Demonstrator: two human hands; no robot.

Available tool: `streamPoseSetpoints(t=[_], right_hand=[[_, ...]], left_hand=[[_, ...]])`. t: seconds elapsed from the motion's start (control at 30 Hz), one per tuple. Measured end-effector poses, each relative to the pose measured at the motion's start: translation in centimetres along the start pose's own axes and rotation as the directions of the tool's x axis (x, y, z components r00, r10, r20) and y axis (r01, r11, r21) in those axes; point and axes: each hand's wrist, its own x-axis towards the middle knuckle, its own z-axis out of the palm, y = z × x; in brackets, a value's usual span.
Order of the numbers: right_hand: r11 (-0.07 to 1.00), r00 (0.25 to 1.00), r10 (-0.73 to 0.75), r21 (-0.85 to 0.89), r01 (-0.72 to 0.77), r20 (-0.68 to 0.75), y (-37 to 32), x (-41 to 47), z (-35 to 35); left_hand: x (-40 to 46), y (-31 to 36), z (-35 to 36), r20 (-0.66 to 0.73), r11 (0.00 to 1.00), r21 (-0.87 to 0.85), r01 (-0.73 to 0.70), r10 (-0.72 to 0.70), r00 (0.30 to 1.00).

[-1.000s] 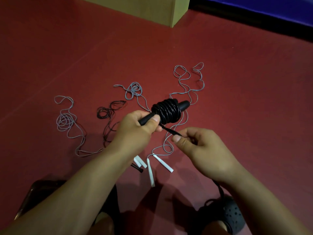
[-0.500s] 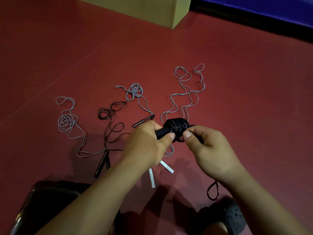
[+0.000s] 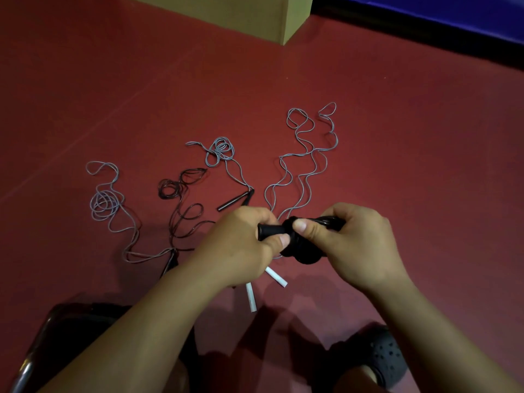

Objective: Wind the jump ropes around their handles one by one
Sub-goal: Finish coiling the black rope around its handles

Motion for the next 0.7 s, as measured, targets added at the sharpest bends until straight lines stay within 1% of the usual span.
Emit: streamPoseSetpoints(t=[0.13, 0.2, 0.27, 0.37, 0.5, 0.6, 0.7], right_hand=[[0.983, 0.993, 0.054, 0.168, -0.072, 0.107, -0.1, 0.0, -0.1], [0.967, 0.987, 0.062, 0.235, -0.096, 0.148, 0.0, 0.0, -0.1], [0.943, 0.980, 0.073, 0.308, -0.128, 0.184, -0.1, 0.0, -0.1], [0.940, 0.971, 0.053, 0.318, -0.127, 0.231, -0.3, -0.1, -0.2], [0.942, 0.959, 0.006, 0.321, -0.101, 0.283, -0.8, -0.2, -0.6], [0.942, 0.961, -0.010, 0.324, -0.083, 0.277, -1.1, -0.2, -0.5], [0.916, 0.966, 0.000, 0.388, -0.103, 0.258, -1.1, -0.1, -0.4]], left_hand=[[-0.1, 0.3, -0.1, 0.071, 0.999, 0.018, -0.031, 0.030, 0.997], [-0.1, 0.3, -0.2, 0.067, 0.996, 0.069, -0.050, 0.045, 0.997], [-0.1, 0.2, -0.4, 0.033, 0.987, 0.143, -0.070, 0.066, 0.997], [-0.1, 0.0, -0.7, 0.004, 0.978, 0.193, -0.080, 0.081, 0.997], [0.1, -0.2, -0.8, -0.015, 0.982, 0.176, -0.070, 0.073, 0.997], [0.3, -0.5, -0.8, -0.047, 0.990, 0.134, -0.044, 0.051, 0.998], [0.5, -0.5, -0.7, -0.063, 0.996, 0.082, -0.025, 0.030, 0.998]])
